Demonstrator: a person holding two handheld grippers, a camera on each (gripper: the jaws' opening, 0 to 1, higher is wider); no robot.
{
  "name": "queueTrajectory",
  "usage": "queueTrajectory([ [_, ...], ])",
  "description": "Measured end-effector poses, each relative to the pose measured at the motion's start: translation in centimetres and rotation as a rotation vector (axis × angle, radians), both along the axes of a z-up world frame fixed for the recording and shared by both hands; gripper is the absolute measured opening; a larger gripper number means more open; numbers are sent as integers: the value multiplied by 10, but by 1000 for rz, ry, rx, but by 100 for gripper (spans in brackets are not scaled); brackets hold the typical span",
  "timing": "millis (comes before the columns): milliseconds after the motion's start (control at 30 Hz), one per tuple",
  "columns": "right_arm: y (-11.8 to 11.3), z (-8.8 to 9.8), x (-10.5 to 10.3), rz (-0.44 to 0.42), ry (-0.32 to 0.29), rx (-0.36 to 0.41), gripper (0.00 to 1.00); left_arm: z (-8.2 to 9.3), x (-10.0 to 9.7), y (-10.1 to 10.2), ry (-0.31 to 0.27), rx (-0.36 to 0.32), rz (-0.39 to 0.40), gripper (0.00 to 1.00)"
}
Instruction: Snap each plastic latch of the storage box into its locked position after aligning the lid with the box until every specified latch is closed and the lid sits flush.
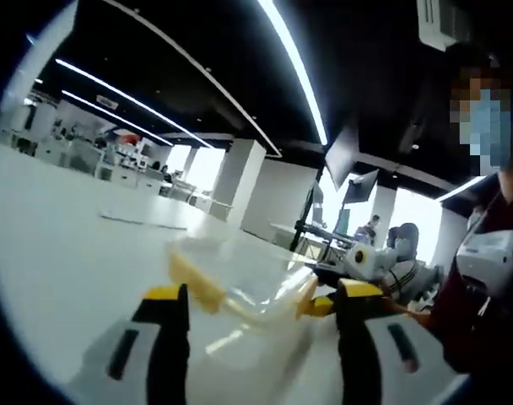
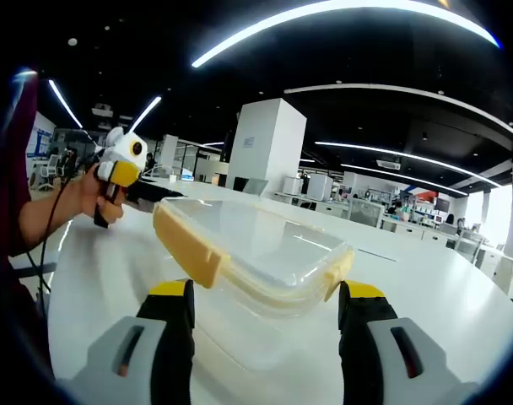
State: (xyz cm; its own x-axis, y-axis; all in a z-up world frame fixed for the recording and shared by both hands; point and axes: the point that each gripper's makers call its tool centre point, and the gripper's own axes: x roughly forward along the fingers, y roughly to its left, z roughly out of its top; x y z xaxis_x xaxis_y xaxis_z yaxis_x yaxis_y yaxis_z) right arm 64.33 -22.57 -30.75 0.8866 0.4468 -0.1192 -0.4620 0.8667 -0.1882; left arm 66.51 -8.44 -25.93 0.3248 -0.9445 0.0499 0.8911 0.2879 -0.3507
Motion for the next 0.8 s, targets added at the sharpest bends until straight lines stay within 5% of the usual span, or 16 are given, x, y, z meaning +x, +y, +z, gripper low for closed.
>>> queueTrajectory([
  [133, 0, 0, 0, -1, 0, -2, 70, 0, 9, 4, -9, 7, 13, 79],
  [233, 0, 0, 0, 0, 0, -3, 70, 5, 15, 6, 15, -52, -41, 81],
  [367, 0, 0, 0, 0, 0, -2, 70, 13, 11, 12, -116, -68, -203, 71],
  [567, 0, 0, 0, 0, -1, -4, 70, -6, 26, 15, -182, 121, -267, 71],
  [633, 0, 0, 0, 0, 0, -3, 70, -7, 27, 14, -234, 123, -296, 68],
  [800, 0, 0, 0, 0, -1, -5, 70, -17, 36, 11, -261, 163, -328, 63],
])
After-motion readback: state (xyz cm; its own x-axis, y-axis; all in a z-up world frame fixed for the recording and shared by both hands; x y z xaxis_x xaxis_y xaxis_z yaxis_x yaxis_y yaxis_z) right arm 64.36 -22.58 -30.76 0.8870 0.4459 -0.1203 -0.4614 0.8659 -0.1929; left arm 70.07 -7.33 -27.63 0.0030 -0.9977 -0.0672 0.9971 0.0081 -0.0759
